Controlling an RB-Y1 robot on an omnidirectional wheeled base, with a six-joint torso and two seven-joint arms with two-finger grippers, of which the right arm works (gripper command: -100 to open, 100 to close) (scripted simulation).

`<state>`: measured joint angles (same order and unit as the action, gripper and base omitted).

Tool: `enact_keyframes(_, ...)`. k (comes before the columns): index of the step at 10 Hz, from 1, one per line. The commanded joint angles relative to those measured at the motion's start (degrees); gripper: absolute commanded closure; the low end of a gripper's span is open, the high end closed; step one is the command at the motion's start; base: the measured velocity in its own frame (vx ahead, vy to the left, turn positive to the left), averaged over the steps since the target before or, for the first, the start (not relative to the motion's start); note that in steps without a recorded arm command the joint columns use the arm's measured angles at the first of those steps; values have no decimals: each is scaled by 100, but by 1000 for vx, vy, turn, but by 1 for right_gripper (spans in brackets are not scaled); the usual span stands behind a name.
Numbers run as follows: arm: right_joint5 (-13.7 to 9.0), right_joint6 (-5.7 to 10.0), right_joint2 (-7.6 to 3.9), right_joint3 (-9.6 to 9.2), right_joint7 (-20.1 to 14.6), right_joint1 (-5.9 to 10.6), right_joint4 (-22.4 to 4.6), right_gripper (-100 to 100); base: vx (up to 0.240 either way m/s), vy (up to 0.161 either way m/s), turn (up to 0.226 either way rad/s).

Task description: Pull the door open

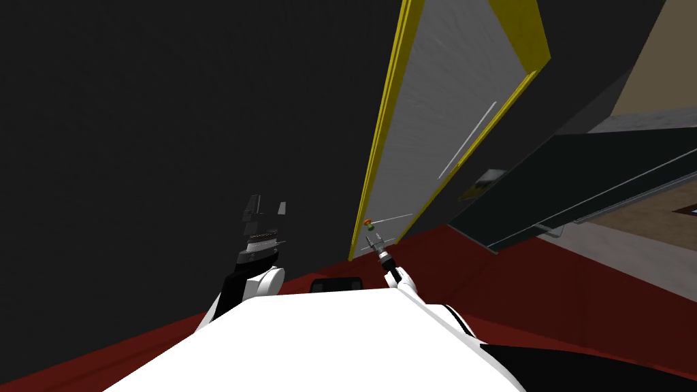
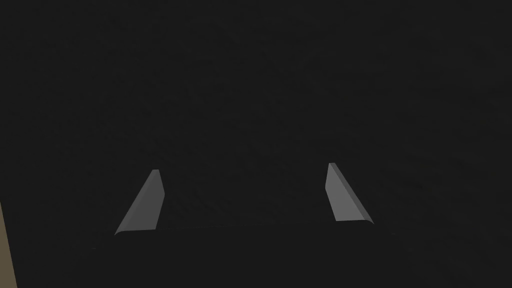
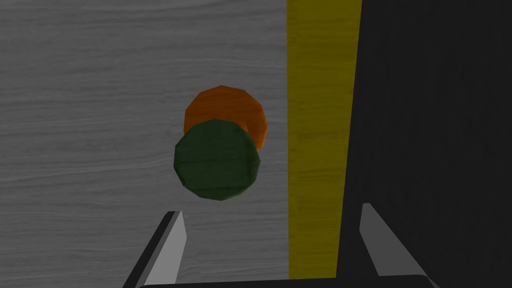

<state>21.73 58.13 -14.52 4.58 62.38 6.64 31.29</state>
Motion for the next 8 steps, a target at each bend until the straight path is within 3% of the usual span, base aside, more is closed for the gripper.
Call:
enact_keyframes(1, 12, -78, 6, 10, -27, -98, 166, -100, 36, 4, -36)
enact_keyframes(2, 10, -30, -43, 241, -42, -167, 131, -100, 75, 25, 269)
enact_keyframes(3, 10, -30, -43, 241, -42, -167, 131, -100, 87, 20, 175)
enact_keyframes(4, 8, 13, -88, 452, -55, -231, 99, -100, 128, 22, 259)
enact_keyframes(6, 8, 13, -88, 452, -55, -231, 99, -100, 63, 3, 38)
enact_keyframes(8, 6, 63, -139, 694, -71, -304, 62, -100, 60, 4, 168)
